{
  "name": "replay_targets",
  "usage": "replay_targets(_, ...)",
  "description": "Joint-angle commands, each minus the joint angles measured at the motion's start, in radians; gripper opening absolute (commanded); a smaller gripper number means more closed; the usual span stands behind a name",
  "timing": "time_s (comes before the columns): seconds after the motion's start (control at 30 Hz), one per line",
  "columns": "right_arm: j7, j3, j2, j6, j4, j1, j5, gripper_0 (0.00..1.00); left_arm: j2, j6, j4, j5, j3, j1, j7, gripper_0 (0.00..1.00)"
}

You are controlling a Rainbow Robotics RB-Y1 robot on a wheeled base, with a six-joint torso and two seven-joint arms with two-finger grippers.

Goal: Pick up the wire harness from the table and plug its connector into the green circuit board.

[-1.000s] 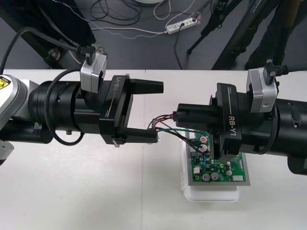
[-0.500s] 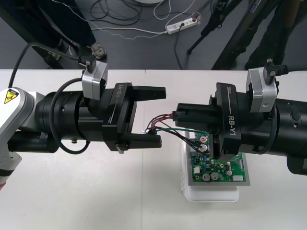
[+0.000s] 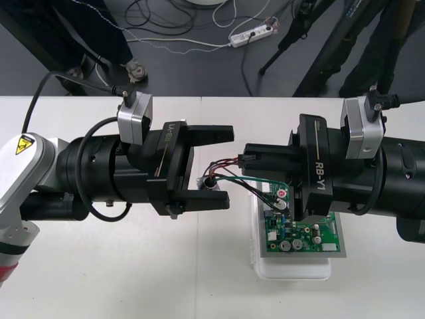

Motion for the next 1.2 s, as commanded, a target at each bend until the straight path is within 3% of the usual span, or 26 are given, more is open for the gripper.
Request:
replay_targets(0.03,0.028,0.016,0.016,0.008,-0.039,-0.025,-0.009,0.00,-0.039,-0.036,-0.010,-0.008,0.027,0.028,-0.080,1.00)
replay_targets(1.2,0.029,0.016,0.016,0.008,-0.039,-0.024,-0.012,0.00,-0.059,-0.047,-0.010,-0.037,0.047,-0.033,-0.241,1.00)
